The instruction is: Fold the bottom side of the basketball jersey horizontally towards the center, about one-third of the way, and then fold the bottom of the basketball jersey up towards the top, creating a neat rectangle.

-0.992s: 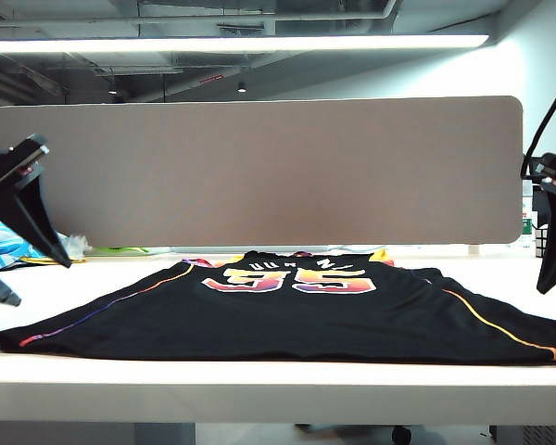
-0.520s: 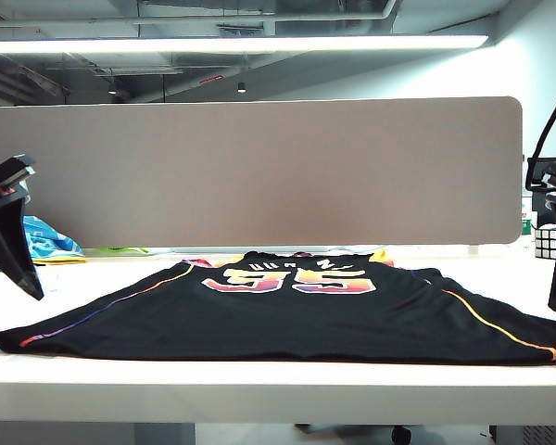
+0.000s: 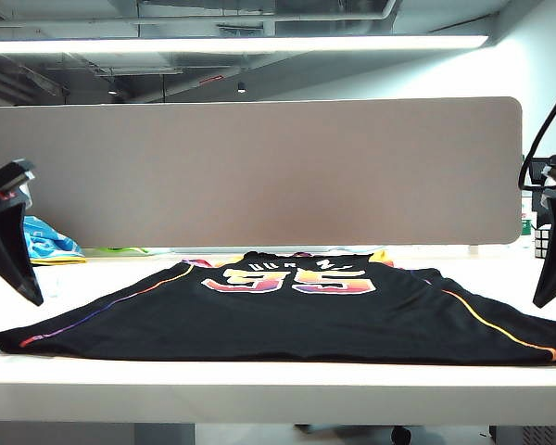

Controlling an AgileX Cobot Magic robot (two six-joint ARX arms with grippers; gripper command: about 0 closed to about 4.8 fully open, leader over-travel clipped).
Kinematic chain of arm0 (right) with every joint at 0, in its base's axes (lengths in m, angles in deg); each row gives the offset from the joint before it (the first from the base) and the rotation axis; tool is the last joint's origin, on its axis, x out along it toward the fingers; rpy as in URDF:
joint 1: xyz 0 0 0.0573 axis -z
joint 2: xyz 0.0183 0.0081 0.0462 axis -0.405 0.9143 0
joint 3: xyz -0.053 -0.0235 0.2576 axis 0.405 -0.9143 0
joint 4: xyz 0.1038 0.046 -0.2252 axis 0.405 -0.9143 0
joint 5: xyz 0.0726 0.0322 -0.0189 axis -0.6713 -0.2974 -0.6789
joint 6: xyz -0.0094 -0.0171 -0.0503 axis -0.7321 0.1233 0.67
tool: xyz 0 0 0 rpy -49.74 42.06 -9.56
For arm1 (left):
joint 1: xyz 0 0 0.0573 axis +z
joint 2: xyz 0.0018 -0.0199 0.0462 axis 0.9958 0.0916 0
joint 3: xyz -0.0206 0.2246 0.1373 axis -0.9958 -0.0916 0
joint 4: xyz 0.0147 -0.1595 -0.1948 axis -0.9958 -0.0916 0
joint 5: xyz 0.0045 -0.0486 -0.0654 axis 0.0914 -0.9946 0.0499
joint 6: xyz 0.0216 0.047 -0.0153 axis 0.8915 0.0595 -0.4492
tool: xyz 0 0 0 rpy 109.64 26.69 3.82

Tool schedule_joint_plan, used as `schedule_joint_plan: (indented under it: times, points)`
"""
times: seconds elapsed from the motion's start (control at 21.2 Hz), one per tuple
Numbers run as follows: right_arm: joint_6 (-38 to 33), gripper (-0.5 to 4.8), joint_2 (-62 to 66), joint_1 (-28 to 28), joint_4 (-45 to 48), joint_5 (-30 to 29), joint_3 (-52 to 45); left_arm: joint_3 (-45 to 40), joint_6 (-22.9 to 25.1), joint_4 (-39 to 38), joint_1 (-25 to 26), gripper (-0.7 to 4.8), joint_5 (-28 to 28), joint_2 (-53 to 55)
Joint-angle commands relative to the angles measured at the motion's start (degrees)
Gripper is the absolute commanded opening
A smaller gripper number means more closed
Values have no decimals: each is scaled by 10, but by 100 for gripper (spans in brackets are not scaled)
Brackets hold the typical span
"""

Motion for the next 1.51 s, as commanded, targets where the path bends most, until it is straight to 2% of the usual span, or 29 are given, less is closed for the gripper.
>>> schedule_joint_plan:
  times: [0.05,0.24,0.43,0.71,0.76,0.8,0.85,0.9,0.94,1.04,1.18,1.32,1.51]
  points:
    - [0,346,9,-1,-6,18,-21,2,9,3,0,296,-26,19]
    - [-1,346,9,-1,-4,18,-24,2,13,4,-15,296,-25,48]
    - [-5,346,9,-11,0,-24,-24,2,21,19,-45,296,-21,56]
    - [-32,342,9,-51,25,-31,-24,2,19,40,-81,281,-25,56]
    - [-34,299,9,-59,30,-30,-24,2,19,40,-82,241,-25,56]
    - [-35,278,9,-63,32,-28,-24,2,21,40,-82,207,-25,56]
    - [-35,214,9,-66,33,-22,-24,2,21,42,-82,125,-27,56]
    - [-35,180,9,-66,33,-20,-24,2,21,45,-82,95,-27,56]
    - [-35,80,9,-66,34,-16,-24,2,21,55,-82,35,-28,56]
    - [-32,-8,9,-66,38,-20,-24,2,20,68,-82,-6,-42,55]
    - [-30,-8,1,-66,24,-47,-24,2,3,47,-82,-6,-42,44]
    - [-21,-8,-50,-72,-25,-55,-24,2,8,-38,-82,-6,-7,-12]
    - [-9,-8,-171,-80,-133,-55,-24,2,2,-153,-89,-6,-6,-122]
